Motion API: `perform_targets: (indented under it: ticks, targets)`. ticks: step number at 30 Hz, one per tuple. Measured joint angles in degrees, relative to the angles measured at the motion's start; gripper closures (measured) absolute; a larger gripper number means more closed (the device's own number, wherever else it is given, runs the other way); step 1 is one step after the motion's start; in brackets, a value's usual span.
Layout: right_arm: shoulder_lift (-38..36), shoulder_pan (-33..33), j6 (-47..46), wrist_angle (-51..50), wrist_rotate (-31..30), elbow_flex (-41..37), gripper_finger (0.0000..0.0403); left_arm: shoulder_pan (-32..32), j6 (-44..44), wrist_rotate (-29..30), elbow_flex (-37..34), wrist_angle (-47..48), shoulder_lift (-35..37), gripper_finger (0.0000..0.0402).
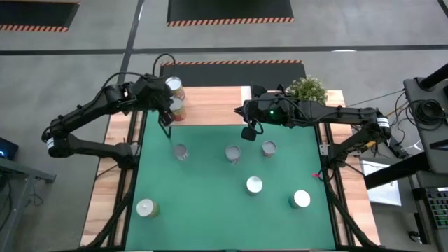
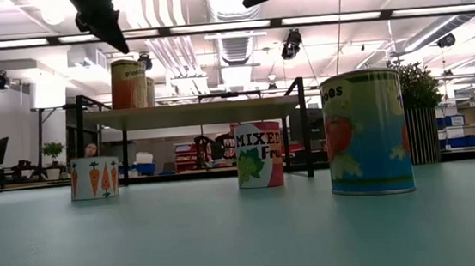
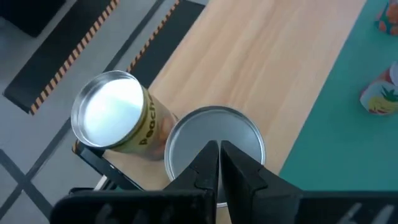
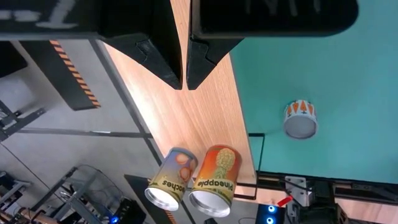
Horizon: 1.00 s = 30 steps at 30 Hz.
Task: Pick and place cans onto a shelf
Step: Put the canned pineapple on the shelf
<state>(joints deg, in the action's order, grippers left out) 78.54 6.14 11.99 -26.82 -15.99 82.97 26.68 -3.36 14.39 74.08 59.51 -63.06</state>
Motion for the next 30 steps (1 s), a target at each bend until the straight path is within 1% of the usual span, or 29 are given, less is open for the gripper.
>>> perform_targets:
  ticks: [3,6,11,14,21,25,27,30]
  targets:
    - [0.0,0.01,0.0,-0.03,0.0,-0.12,0.039,-0.02,-0.04,-0.14,-0.17,0.02,-0.64,0.0402]
    - [0.0,0.01,-0.4,-0.28,0.0,-0.12,0.039,-0.02,-0.06,-1.92,-1.2,-0.08,-0.97,0.0402]
    - [0.0,0.01,-0.44,-0.55,0.0,-0.21,0.039,-0.02,0.67,-1.92,-3.83,-0.88,-0.95,0.0402]
    - [0.0,0.0,-0.44,-0.53,0.0,-0.23,0.039,-0.02,0.9,-1.88,-4.26,-0.82,-0.82,0.0402]
    - [0.0,0.0,-0.44,-0.51,0.0,-0.25,0.039,0.0,0.48,-1.02,-2.42,2.23,-0.71,0.0402]
    - [0.0,-0.01,-0.61,-0.51,0.0,-0.25,0.039,-0.01,0.88,2.48,-0.92,2.88,-0.63,0.0402]
    - [0.0,0.01,-0.61,-0.63,0.01,-0.25,0.039,-0.05,0.9,2.47,-0.66,2.82,-0.52,0.0402]
    - [0.0,-0.01,-0.68,-1.15,0.0,-0.25,0.039,-0.4,0.88,-0.78,-0.59,3.21,-0.04,0.0402]
